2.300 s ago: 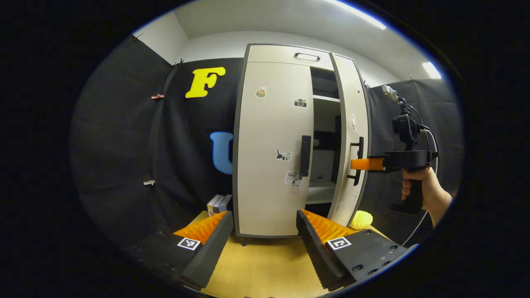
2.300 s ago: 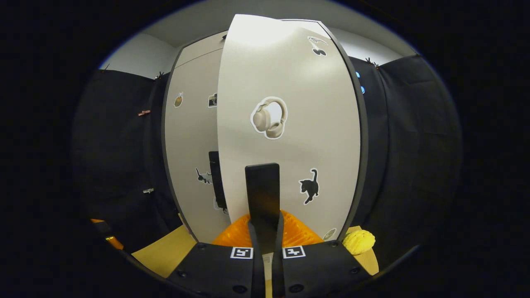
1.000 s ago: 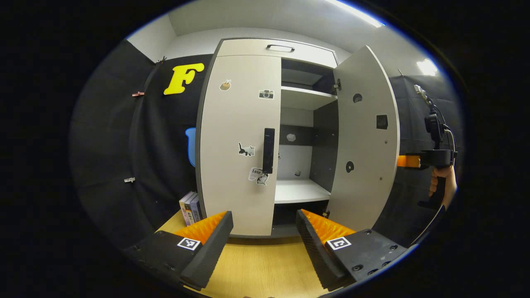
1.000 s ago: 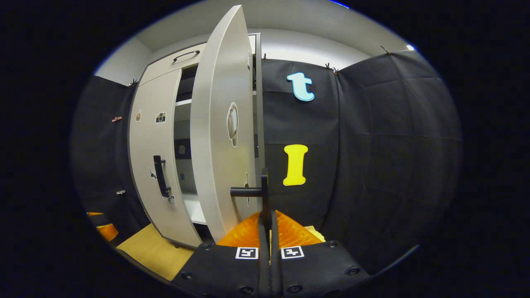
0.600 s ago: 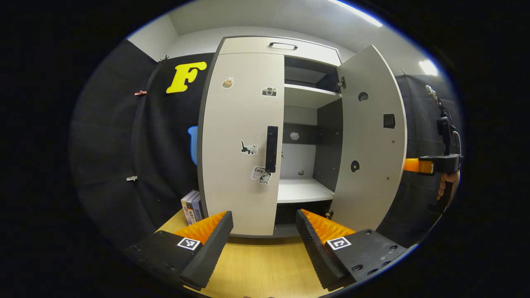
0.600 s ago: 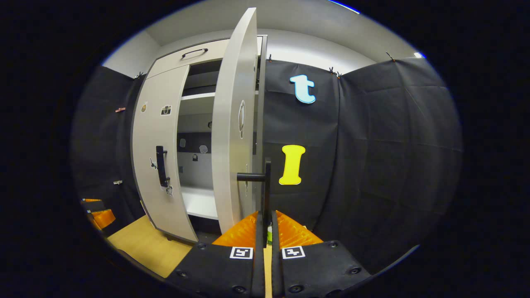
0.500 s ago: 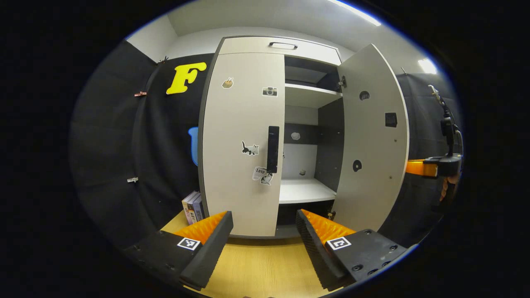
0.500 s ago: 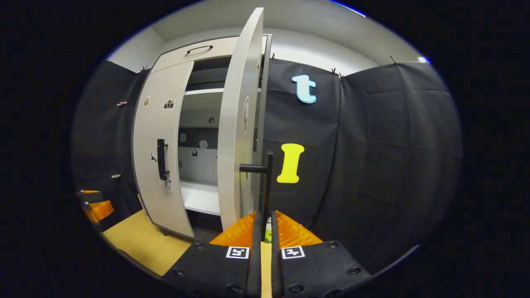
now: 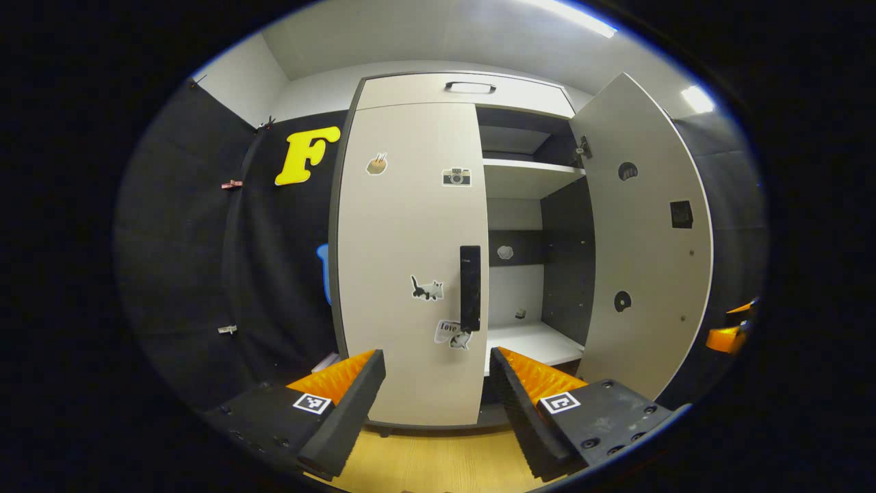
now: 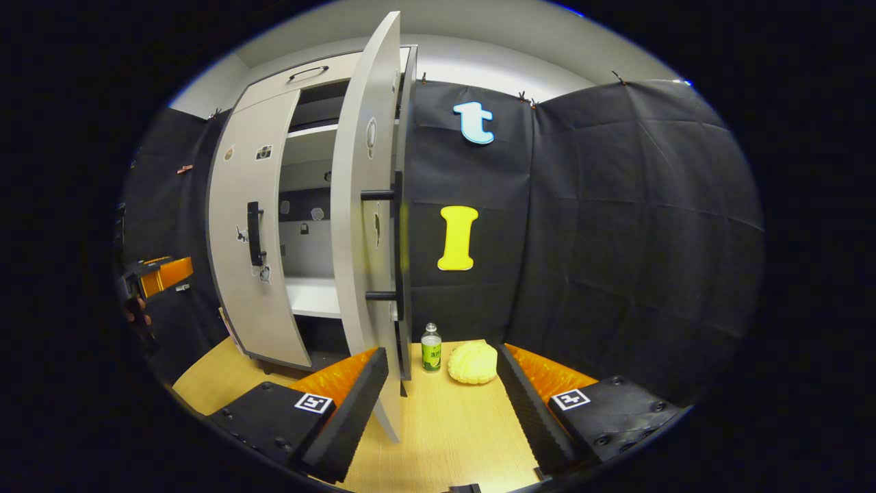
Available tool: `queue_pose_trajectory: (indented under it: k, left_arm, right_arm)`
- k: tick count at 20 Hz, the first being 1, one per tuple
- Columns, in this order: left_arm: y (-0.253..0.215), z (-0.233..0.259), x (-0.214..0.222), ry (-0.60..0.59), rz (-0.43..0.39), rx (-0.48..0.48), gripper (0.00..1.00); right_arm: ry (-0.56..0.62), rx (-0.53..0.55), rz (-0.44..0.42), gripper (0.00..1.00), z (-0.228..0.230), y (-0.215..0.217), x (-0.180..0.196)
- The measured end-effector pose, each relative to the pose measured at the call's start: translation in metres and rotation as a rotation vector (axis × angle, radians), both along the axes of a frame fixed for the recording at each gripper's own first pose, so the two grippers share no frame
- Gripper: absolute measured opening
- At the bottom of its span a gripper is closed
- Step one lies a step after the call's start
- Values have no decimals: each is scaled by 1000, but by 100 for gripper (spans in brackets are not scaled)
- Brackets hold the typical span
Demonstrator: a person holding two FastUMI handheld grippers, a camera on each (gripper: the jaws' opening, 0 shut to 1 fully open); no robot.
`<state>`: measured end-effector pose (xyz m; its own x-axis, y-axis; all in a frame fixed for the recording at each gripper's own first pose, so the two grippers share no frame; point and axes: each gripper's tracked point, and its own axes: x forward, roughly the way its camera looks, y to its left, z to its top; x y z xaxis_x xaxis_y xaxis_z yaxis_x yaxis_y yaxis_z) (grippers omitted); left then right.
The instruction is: Open the right door of the double-door shoe cabinet with the right hand, and open the left door with the left hand.
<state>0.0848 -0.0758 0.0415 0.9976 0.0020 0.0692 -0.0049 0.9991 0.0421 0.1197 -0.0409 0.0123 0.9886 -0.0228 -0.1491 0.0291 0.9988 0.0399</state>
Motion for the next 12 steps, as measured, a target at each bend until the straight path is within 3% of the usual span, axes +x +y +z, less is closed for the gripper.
queue_pose_trajectory:
  k: [4,6,7,9,12]
  left_arm:
    - [-5,24,40,-54,1,-13,95]
    - [-17,31,61,-71,-36,-35,93]
    - [-22,34,72,-74,-51,-42,97]
    - [-26,35,92,-77,-50,-30,92]
    - [-33,31,119,-66,-52,-4,95]
  right_arm:
    - [-48,18,-33,100,-3,-7,-8]
    - [-65,0,-53,100,-6,-13,-8]
    - [-71,-6,-63,100,-7,-17,-8]
    - [-74,0,-66,99,-9,-20,-8]
    - [-55,9,-50,99,-19,-20,-7]
